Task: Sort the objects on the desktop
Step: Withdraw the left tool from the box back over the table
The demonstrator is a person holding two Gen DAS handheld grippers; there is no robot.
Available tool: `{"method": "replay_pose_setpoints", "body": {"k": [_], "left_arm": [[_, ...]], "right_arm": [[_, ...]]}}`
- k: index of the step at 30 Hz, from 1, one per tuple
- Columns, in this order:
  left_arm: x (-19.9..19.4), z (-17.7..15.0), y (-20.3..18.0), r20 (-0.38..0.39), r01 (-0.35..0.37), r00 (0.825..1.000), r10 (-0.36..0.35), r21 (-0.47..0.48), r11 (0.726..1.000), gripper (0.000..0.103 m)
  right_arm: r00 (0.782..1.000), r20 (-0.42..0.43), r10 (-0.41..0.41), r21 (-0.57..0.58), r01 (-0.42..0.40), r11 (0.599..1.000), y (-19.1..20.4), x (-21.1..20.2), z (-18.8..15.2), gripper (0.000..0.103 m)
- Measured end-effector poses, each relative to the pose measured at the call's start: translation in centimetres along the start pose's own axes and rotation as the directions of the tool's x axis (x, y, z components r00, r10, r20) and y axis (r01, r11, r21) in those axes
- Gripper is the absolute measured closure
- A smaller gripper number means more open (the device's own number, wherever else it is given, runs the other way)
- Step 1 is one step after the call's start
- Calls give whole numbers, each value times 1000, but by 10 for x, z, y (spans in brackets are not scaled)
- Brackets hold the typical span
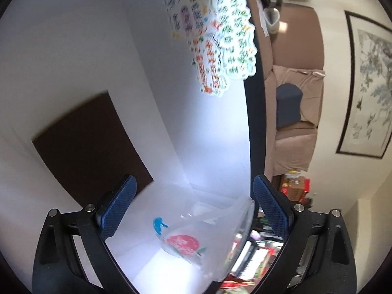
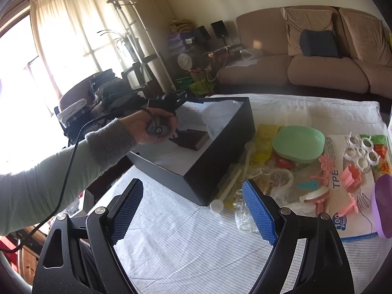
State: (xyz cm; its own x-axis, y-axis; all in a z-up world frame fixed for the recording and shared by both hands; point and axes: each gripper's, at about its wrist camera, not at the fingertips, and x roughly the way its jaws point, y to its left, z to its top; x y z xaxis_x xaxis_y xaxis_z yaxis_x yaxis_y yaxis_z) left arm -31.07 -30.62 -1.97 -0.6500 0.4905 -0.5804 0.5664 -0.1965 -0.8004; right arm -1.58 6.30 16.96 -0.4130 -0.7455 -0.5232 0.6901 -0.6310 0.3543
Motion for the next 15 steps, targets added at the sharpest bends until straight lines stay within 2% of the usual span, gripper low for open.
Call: {"method": "replay_pose_setpoints", "body": {"k": [3, 4, 7, 9, 11, 14, 15], "left_arm": [[-15, 2, -8, 18, -34, 999, 33, 74, 997, 6], [-21, 4, -6, 29, -65, 998, 63, 87, 994, 6], [-33, 10, 6, 21, -128, 992, 127, 59, 990, 6], [-33, 12, 7, 44, -209, 978, 206, 77, 975, 6], [-33, 13, 20, 46, -259, 965, 257, 51, 964, 6], [-20, 19, 29, 32, -269, 963, 269, 9, 963, 4], [-17, 20, 26, 42, -250, 967, 250, 2, 968, 3]], "right_arm": [[1000, 6, -2, -5, 2, 1000, 0, -2, 1, 17], [1000, 7, 2, -3, -2, 1000, 0, -3, 1, 17], [1000, 6, 15, 4, -15, 1000, 1, -3, 0, 17], [1000, 3, 21, 0, -21, 1000, 5, -3, -1, 17], [1000, 1, 22, -14, -22, 1000, 11, -3, -1, 17], [1000, -1, 12, -45, -12, 999, 19, -3, 0, 17], [1000, -1, 11, -49, -11, 999, 19, -3, 0, 17]]}}
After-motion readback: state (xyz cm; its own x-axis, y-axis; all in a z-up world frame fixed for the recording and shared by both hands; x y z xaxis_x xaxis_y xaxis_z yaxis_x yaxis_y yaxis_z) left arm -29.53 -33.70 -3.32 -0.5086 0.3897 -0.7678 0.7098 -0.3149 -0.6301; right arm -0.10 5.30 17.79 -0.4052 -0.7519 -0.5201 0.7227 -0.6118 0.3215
